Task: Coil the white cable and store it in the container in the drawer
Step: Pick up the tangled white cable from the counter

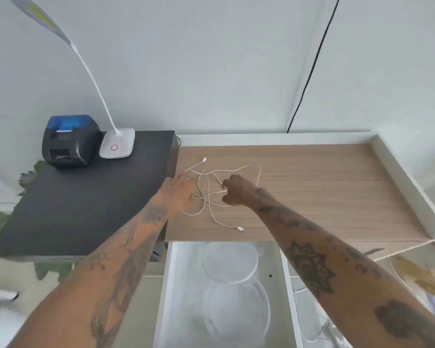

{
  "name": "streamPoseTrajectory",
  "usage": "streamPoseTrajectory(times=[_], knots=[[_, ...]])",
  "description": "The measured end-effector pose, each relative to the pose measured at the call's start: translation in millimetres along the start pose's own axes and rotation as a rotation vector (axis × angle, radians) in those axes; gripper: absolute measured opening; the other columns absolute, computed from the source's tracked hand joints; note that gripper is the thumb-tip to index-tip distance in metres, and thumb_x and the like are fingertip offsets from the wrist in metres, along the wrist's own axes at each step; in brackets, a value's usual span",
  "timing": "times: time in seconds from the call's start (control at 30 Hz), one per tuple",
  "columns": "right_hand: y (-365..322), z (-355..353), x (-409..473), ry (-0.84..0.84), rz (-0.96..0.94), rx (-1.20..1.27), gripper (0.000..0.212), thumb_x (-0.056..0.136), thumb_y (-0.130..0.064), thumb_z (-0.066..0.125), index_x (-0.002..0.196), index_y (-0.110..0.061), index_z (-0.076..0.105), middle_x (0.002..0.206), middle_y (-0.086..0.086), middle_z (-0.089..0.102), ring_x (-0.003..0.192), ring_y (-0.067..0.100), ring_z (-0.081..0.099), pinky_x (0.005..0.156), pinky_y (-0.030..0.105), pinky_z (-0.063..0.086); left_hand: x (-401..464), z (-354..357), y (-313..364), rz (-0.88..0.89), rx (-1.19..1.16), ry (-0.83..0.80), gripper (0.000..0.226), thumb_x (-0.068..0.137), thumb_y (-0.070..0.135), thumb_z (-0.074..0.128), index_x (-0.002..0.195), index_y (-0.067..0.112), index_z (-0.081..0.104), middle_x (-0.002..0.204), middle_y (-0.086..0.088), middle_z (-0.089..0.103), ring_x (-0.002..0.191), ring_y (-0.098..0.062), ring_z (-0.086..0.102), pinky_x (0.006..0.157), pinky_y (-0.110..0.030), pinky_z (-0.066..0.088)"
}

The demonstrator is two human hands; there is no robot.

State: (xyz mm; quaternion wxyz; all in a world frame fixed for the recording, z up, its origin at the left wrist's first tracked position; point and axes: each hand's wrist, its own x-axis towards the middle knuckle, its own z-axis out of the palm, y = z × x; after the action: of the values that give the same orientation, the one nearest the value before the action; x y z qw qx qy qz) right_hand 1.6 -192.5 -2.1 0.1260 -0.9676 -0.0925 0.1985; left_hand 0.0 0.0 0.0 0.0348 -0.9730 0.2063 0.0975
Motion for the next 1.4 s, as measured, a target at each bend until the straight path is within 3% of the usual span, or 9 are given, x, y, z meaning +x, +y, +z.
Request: streamPoseTrajectory(times=[0.17,0.3,0.5,0.7,0.9,1.0,1.17,1.3,1.4], knots=[[13.3,48.3,20.8,-0.168,-0.022,0.022,0.043,0.090,-0.026,0.066,0.128,-0.007,0.060,0.131,0.016,0.057,0.118,0.032,0.059,0.095,0.037,0.050,37.3,34.2,15.8,0.087,-0.048,-0.096,0.065,0.094,0.004,0.052,0.153,0.028,0.037,0.148,-0.014,0.037,0.136,-0.034,0.038,0.104,-0.048,0.041],[16.5,71.4,27.3,-0.110,-0.111,0.060,0.051,0.081,-0.036,0.077,0.122,-0.015,0.055,0.129,0.011,0.056,0.118,0.031,0.057,0.097,0.041,0.048,55.3,56.8,21.0,0.109,-0.067,-0.114,0.063,0.093,-0.003,0.053,0.144,0.033,0.050,0.132,-0.011,0.046,0.127,-0.031,0.044,0.104,-0.045,0.040],[18.6,79.5,39.2,-0.085,-0.143,0.078,0.030,0.087,-0.027,0.072,0.113,-0.013,0.065,0.126,0.011,0.060,0.119,0.033,0.057,0.094,0.040,0.048,66.9,61.8,9.8,0.093,-0.051,-0.066,0.047,0.092,0.011,0.064,0.137,0.022,0.060,0.135,-0.011,0.049,0.128,-0.030,0.046,0.106,-0.043,0.037],[24.6,73.7,32.5,-0.092,-0.063,0.173,0.020,0.094,-0.021,0.059,0.109,-0.015,0.071,0.120,0.011,0.063,0.115,0.033,0.060,0.093,0.037,0.049,53.1,47.0,8.9,0.076,-0.059,0.083,0.034,0.097,0.015,0.062,0.130,0.022,0.068,0.135,-0.014,0.051,0.126,-0.033,0.048,0.102,-0.044,0.040],[38.3,34.7,1.4,-0.041,-0.015,0.209,0.027,0.100,-0.021,0.051,0.113,-0.016,0.074,0.120,0.011,0.072,0.116,0.030,0.062,0.096,0.038,0.051,26.3,10.2,11.8,0.077,-0.130,0.307,0.020,0.089,0.016,0.074,0.108,0.016,0.079,0.128,-0.022,0.057,0.107,-0.042,0.059,0.080,-0.049,0.051],[36.0,7.2,-24.9,0.028,-0.008,0.266,0.025,0.099,-0.018,0.055,0.111,-0.015,0.077,0.117,0.005,0.075,0.113,0.023,0.065,0.096,0.028,0.049,7.6,-16.4,16.6,0.085,-0.188,0.417,0.016,0.088,0.016,0.075,0.103,0.015,0.081,0.128,-0.021,0.059,0.105,-0.040,0.060,0.074,-0.051,0.056],[18.3,-37.6,-84.0,0.192,-0.025,0.409,0.024,0.094,-0.010,0.057,0.102,-0.013,0.080,0.101,0.000,0.080,0.068,-0.018,0.060,0.058,-0.003,0.038,-34.7,-65.4,22.7,0.129,-0.266,0.564,0.013,0.092,0.015,0.071,0.100,0.011,0.081,0.124,-0.016,0.062,0.110,-0.035,0.060,0.079,-0.048,0.058],[-2.8,-75.7,-139.4,0.305,-0.071,0.563,0.022,0.092,-0.006,0.057,0.096,-0.010,0.079,0.090,0.002,0.080,0.076,0.002,0.065,0.078,0.018,0.052,-70.6,-107.3,25.7,0.136,-0.335,0.668,0.016,0.097,0.017,0.065,0.103,0.009,0.078,0.124,-0.010,0.062,0.114,-0.030,0.057,0.083,-0.042,0.054],[-16.7,-106.9,-176.3,0.352,-0.146,0.745,0.018,0.093,-0.006,0.060,0.092,-0.006,0.077,0.084,0.003,0.077,0.076,0.011,0.064,0.078,0.026,0.052,-93.6,-144.2,30.3,0.147,-0.469,0.714,0.018,0.100,0.017,0.060,0.101,0.009,0.076,0.112,-0.006,0.068,0.110,-0.027,0.057,0.087,-0.038,0.049]])
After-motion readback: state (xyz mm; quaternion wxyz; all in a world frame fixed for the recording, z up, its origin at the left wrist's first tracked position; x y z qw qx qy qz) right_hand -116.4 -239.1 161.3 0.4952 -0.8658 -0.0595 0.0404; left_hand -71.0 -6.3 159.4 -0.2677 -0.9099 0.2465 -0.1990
